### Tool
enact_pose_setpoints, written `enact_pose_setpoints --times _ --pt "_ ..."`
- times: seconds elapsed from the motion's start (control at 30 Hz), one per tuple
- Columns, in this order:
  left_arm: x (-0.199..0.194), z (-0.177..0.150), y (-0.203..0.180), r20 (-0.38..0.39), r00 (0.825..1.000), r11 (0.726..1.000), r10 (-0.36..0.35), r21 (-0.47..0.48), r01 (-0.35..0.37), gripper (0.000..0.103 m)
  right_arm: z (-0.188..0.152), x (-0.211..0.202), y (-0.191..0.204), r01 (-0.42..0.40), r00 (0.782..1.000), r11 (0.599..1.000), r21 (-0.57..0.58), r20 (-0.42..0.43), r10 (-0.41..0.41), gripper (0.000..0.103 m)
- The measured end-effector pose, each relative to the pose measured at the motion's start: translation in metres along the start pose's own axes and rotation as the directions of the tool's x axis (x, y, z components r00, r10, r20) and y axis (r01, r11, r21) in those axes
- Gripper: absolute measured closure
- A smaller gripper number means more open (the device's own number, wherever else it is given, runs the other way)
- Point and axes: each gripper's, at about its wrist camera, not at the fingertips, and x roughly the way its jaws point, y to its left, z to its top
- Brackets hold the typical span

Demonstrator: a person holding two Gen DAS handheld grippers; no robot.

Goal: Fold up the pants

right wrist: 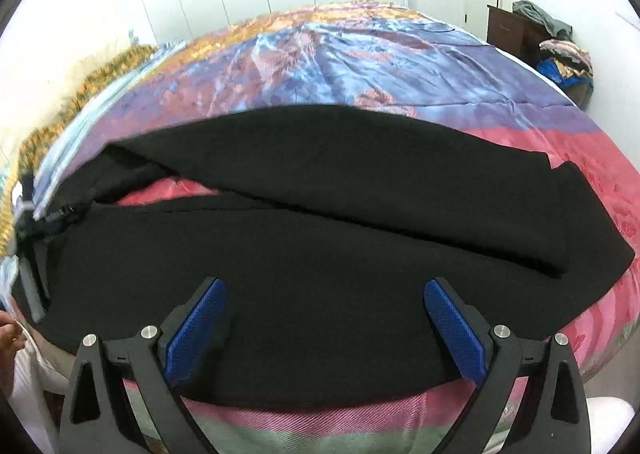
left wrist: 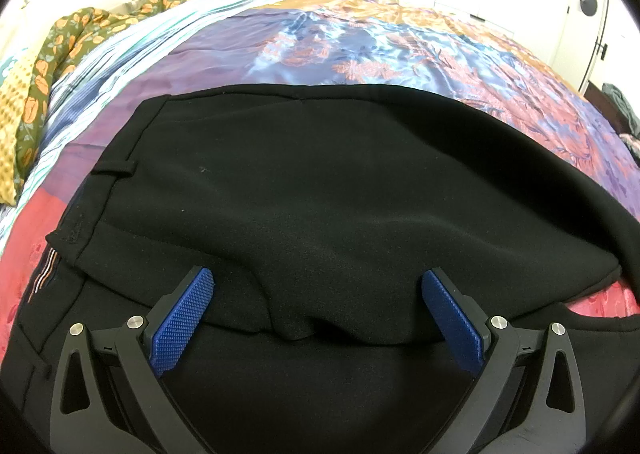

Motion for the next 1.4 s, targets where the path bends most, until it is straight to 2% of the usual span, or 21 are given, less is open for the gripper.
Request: enact_pose_setpoints --times 0.23,0.3,0.37,0.43,0.53,0.6,0.7,0.73,0.77,0.8,0.87,0.93,0.97,1.0,1.07,1.1,1.17,1.23,1.3,1.37,1.4 --pt "0.0 0.0 0.0 -0.001 1.0 1.0 -0.002 -0.001 0.002 0.0 0.005 -0.008 -0.012 -0.206 0.979 0.966 0.157 0.037 0.202 0.004" --pt "0.0 0.0 0.001 -0.001 1.0 1.0 -0.001 -0.001 0.001 0.0 0.007 -0.002 -0.021 -0.277 0.961 0.933 0.232 0.049 0.273 0.004" --pt "0.0 0.0 0.001 -0.001 1.0 1.0 -0.002 -0.001 0.002 0.0 0.009 0.007 -0.036 -0.29 0.956 0.899 0.328 0.061 0.286 0.004" --pt "-0.001 0.0 0.001 -0.002 1.0 1.0 0.0 0.0 0.0 0.0 0.013 0.016 -0.055 -0.224 0.974 0.877 0.425 0.057 0.221 0.005" --pt "0.0 0.0 -0.003 -0.003 1.0 1.0 0.02 0.011 -0.02 0.0 0.017 0.021 -0.088 -0.136 0.991 0.81 0.571 0.087 0.106 0.008" --pt "0.0 0.0 -0.005 -0.001 0.999 0.999 0.033 0.021 -0.033 0.0 0.019 0.023 -0.102 -0.092 0.995 0.77 0.631 0.088 0.047 0.015" --pt "0.0 0.0 -0.001 -0.001 1.0 1.0 0.013 0.005 -0.013 0.0 0.022 0.03 -0.118 -0.023 0.997 0.719 0.694 0.068 -0.033 0.039" --pt "0.0 -0.001 0.0 0.001 1.0 1.0 0.007 0.001 -0.007 0.0 0.025 0.032 -0.119 0.004 0.997 0.725 0.689 0.052 -0.055 0.06" --pt "0.0 -0.001 0.0 -0.001 1.0 1.0 0.003 -0.002 -0.003 0.0 0.03 0.033 -0.12 0.032 0.996 0.739 0.673 0.036 -0.076 0.09" --pt "0.001 0.0 0.001 -0.009 1.0 1.0 -0.003 -0.008 0.003 0.0 0.035 0.033 -0.12 0.033 0.996 0.75 0.661 0.037 -0.076 0.097" --pt "-0.001 0.008 0.002 -0.075 0.997 1.0 -0.004 -0.015 0.003 0.0 0.046 0.019 -0.118 -0.008 0.995 0.767 0.642 0.082 -0.059 0.098" --pt "-0.011 0.022 0.005 -0.203 0.979 0.998 -0.02 -0.066 0.007 0.001 0.066 -0.011 -0.11 -0.077 0.986 0.818 0.57 0.165 -0.022 0.098" --pt "-0.019 0.027 0.008 -0.207 0.976 0.994 -0.063 -0.103 0.042 0.001 0.074 -0.025 -0.103 -0.096 0.981 0.844 0.528 0.193 -0.009 0.098" --pt "-0.033 0.034 0.014 -0.164 0.972 0.976 -0.168 -0.169 0.14 0.001 0.084 -0.038 -0.096 -0.11 0.977 0.871 0.479 0.215 0.005 0.098" --pt "-0.042 0.057 0.025 -0.065 0.923 0.89 -0.378 -0.299 0.344 0.001 0.103 -0.065 -0.077 -0.131 0.967 0.926 0.355 0.252 0.04 0.098" --pt "-0.036 0.068 0.027 -0.061 0.905 0.861 -0.42 -0.341 0.377 0.001 0.109 -0.072 -0.07 -0.13 0.965 0.939 0.317 0.258 0.047 0.098" --pt "-0.01 0.093 0.025 -0.103 0.876 0.823 -0.47 -0.41 0.393 0.001 0.119 -0.089 -0.055 -0.14 0.96 0.962 0.234 0.271 0.074 0.098" --pt "0.028 0.114 0.012 -0.192 0.846 0.814 -0.497 -0.442 0.377 0.001 0.123 -0.101 -0.042 -0.155 0.955 0.971 0.182 0.28 0.1 0.098" --pt "0.053 0.122 0.002 -0.259 0.831 0.821 -0.493 -0.456 0.344 0.002 0.12 -0.118 -0.032 -0.178 0.946 0.974 0.143 0.299 0.129 0.098" --pt "0.071 0.125 -0.003 -0.305 0.826 0.827 -0.475 -0.476 0.3 0.003 0.113 -0.136 -0.024 -0.206 0.931 0.972 0.11 0.327 0.16 0.098" --pt "0.078 0.126 -0.004 -0.317 0.819 0.821 -0.478 -0.493 0.288 0.009 0.107 -0.148 -0.022 -0.228 0.921 0.969 0.09 0.344 0.185 0.098"
